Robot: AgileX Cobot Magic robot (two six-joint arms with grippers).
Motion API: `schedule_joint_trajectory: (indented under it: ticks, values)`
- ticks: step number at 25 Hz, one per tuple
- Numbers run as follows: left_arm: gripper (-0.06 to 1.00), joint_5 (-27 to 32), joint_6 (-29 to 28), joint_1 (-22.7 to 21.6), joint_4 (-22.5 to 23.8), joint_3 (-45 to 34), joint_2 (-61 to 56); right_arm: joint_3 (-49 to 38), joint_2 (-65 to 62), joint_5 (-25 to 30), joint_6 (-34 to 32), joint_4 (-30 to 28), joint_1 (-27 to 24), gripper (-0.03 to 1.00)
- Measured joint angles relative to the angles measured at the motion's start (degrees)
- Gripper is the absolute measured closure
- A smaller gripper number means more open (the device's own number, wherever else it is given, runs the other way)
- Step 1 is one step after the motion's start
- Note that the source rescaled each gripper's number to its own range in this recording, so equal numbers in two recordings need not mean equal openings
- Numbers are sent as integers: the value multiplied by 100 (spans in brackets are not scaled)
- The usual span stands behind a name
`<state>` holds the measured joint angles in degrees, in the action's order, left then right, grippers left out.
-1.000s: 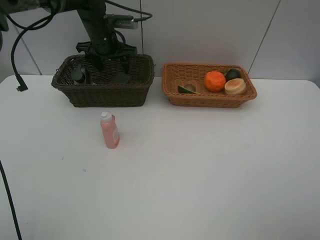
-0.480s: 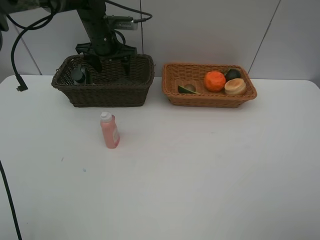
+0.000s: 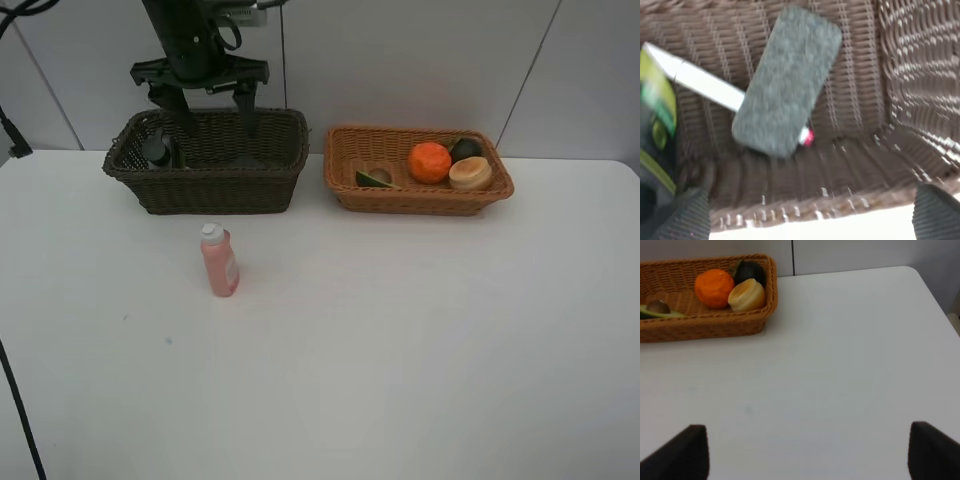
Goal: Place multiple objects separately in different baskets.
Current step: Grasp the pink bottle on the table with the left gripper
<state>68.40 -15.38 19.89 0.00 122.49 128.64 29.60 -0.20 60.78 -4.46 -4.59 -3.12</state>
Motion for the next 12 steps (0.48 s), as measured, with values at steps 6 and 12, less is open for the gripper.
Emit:
schedule_joint_trajectory:
  ticks: [6, 12]
  values:
    - [-6, 28, -533, 293, -43, -58, -678, 0, 0, 0, 0, 0, 0, -3]
    - [-6, 30, -803, 767, 0, -434, -1257, 0, 0, 0, 0, 0, 0, -3]
